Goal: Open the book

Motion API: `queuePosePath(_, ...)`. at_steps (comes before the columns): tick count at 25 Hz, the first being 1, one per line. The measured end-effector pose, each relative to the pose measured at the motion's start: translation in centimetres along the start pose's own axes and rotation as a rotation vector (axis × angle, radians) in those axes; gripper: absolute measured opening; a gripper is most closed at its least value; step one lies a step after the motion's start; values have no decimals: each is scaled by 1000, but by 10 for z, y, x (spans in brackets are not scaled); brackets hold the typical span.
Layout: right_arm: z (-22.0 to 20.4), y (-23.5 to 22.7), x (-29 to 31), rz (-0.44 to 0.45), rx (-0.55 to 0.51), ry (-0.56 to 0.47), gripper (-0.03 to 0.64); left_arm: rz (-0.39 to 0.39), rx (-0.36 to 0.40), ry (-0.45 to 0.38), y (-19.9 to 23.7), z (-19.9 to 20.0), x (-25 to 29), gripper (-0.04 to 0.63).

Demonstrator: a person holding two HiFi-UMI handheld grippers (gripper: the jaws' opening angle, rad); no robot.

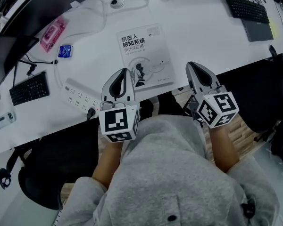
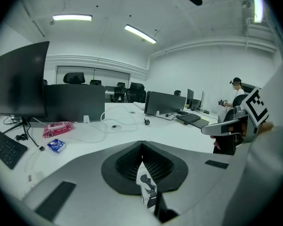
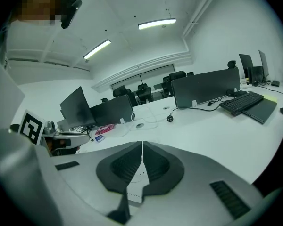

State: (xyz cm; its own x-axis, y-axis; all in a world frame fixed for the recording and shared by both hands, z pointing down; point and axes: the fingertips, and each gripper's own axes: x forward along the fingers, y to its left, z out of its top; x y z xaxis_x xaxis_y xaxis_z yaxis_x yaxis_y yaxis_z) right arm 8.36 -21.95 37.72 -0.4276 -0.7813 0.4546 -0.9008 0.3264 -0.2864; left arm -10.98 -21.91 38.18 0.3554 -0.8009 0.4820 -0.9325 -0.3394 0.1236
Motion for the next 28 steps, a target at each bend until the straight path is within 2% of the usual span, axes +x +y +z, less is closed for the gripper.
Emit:
queuePosePath(21,-50,-31,24,23,81,132,29,-6,-38,167,-2,-58,37,9)
queuePosePath(28,-85,-29,29,92,124,231,31,-25,-54,235,-8,-87,49,8)
